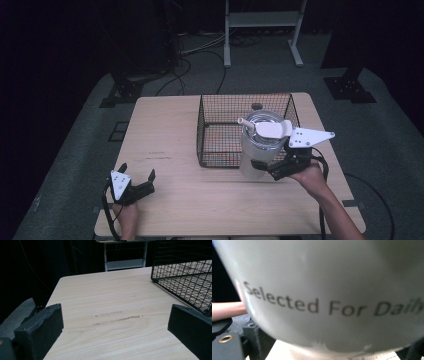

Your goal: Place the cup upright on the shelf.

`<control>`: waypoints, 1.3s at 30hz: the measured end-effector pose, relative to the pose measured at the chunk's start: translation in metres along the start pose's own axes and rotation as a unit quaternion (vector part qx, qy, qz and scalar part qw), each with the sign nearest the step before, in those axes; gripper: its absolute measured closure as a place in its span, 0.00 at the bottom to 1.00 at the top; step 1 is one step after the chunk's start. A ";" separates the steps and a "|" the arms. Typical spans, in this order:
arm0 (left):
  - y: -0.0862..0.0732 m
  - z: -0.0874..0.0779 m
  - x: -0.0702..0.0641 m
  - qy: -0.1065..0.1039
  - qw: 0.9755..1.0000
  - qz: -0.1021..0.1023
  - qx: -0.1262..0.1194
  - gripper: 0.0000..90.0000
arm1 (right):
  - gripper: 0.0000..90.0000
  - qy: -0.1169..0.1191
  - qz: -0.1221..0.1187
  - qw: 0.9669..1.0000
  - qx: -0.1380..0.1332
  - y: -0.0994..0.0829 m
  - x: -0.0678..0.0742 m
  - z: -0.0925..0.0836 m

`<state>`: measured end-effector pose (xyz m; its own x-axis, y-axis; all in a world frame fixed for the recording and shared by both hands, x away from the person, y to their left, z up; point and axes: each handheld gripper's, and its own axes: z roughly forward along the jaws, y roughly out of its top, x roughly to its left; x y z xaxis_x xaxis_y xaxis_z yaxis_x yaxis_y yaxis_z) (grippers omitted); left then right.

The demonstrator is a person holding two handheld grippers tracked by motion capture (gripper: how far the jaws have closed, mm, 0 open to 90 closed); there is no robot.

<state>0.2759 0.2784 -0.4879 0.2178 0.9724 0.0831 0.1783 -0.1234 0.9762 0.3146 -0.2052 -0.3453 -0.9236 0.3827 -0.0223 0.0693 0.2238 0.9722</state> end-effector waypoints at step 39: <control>0.000 -0.001 0.001 -0.005 1.000 -0.002 -0.001 0.00 | 0.09 0.004 0.005 1.000 0.016 0.046 -0.084 0.093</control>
<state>0.2756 0.2793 -0.4878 0.2262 0.9710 0.0775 0.1777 -0.1194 0.9768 0.4302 -0.1433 -0.3204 -0.9258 0.3778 -0.0101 0.0909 0.2488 0.9643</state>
